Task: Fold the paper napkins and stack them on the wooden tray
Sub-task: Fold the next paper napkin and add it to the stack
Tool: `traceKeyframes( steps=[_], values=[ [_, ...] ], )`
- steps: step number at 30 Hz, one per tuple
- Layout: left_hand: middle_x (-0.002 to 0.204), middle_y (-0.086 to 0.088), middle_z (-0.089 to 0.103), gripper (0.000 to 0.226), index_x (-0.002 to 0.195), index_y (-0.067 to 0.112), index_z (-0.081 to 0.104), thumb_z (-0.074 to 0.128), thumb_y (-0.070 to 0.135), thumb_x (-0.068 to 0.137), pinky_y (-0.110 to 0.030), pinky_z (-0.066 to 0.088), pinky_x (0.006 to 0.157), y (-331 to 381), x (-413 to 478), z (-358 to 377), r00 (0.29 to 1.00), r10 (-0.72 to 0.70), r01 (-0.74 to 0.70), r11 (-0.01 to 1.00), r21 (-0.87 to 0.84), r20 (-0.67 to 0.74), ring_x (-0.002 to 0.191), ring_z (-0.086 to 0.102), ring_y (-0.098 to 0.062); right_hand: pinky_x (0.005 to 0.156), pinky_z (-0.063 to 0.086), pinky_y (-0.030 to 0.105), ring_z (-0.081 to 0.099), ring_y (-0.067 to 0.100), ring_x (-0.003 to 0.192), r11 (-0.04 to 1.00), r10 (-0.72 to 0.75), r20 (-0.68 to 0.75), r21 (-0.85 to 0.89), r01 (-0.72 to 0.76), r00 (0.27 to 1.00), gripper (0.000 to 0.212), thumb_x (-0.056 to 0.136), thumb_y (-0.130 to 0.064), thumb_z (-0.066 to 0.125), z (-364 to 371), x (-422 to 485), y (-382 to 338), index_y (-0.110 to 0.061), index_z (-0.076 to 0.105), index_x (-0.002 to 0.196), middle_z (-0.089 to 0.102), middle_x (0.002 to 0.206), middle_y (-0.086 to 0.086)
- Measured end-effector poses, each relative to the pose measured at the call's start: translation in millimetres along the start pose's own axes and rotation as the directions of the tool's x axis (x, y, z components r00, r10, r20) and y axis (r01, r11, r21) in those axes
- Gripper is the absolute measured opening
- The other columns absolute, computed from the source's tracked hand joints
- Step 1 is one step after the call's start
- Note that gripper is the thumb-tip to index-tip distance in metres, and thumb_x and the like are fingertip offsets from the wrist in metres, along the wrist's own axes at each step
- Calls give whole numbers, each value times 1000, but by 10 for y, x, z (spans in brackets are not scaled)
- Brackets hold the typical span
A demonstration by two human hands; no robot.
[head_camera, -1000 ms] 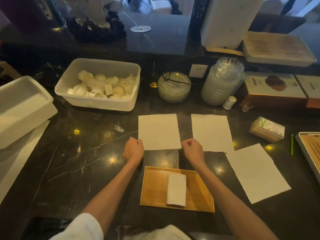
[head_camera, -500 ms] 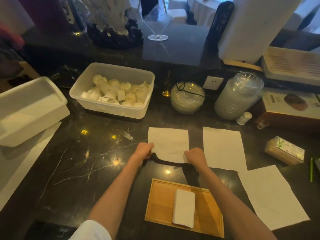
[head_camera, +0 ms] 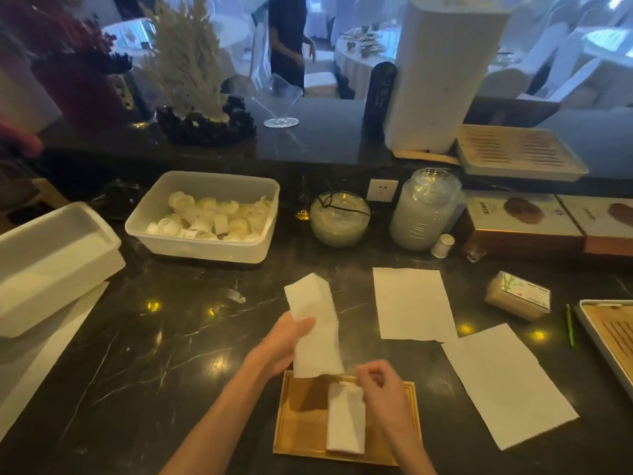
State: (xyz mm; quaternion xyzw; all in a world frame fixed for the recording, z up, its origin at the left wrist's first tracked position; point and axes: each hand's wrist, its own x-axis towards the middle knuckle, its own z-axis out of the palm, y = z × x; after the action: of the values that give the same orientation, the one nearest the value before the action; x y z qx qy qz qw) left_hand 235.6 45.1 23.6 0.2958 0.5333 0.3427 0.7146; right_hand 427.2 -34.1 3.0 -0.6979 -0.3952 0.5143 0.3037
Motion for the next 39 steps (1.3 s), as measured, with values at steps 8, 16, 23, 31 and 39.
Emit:
traceKeyframes(
  steps=[8, 16, 23, 31, 39],
  values=[
    [122, -7, 72, 35, 122, 26, 68, 73, 22, 88, -44, 59, 90, 463, -427, 112, 944, 30, -49, 997, 51, 330, 117, 68, -29, 85, 59, 30, 64, 18, 118, 939, -41, 362, 332, -88, 931, 45, 89, -56, 63, -608, 202, -298, -33, 59, 129, 66, 129, -9],
    [118, -3, 75, 33, 124, 19, 65, 63, 36, 96, -48, 56, 97, 302, -563, -8, 991, 32, -66, 963, 261, 133, 110, 72, -24, 83, 63, 44, 75, 21, 101, 931, -92, 234, 366, 1, 968, 35, 89, -35, 73, -735, 148, -250, -24, 66, 121, 76, 114, 1],
    [109, -9, 77, 23, 109, 22, 76, 59, 34, 100, -41, 62, 87, 202, -641, -32, 992, 103, -124, 930, 345, 79, 104, 75, -25, 77, 64, 44, 76, 23, 98, 942, -92, 187, 333, 25, 978, 31, 89, -31, 73, -930, 67, -314, -29, 65, 119, 75, 110, 0],
    [121, -7, 73, 27, 124, 25, 68, 61, 29, 98, -50, 58, 95, 298, -778, -46, 973, 115, -175, 931, 319, 198, 113, 71, -25, 74, 63, 36, 75, 20, 99, 943, -142, 257, 330, 51, 956, 40, 78, -37, 77, -1093, -32, -376, -29, 68, 116, 77, 107, -3],
    [110, -3, 79, 33, 110, 20, 78, 51, 2, 101, -30, 63, 81, 426, -888, 49, 931, 295, -353, 876, 327, 214, 106, 74, -23, 62, 61, 29, 75, 18, 91, 872, -189, 174, 483, 83, 966, 14, 96, -23, 62, -1131, -177, -447, -29, 75, 99, 74, 103, 6]
  ],
)
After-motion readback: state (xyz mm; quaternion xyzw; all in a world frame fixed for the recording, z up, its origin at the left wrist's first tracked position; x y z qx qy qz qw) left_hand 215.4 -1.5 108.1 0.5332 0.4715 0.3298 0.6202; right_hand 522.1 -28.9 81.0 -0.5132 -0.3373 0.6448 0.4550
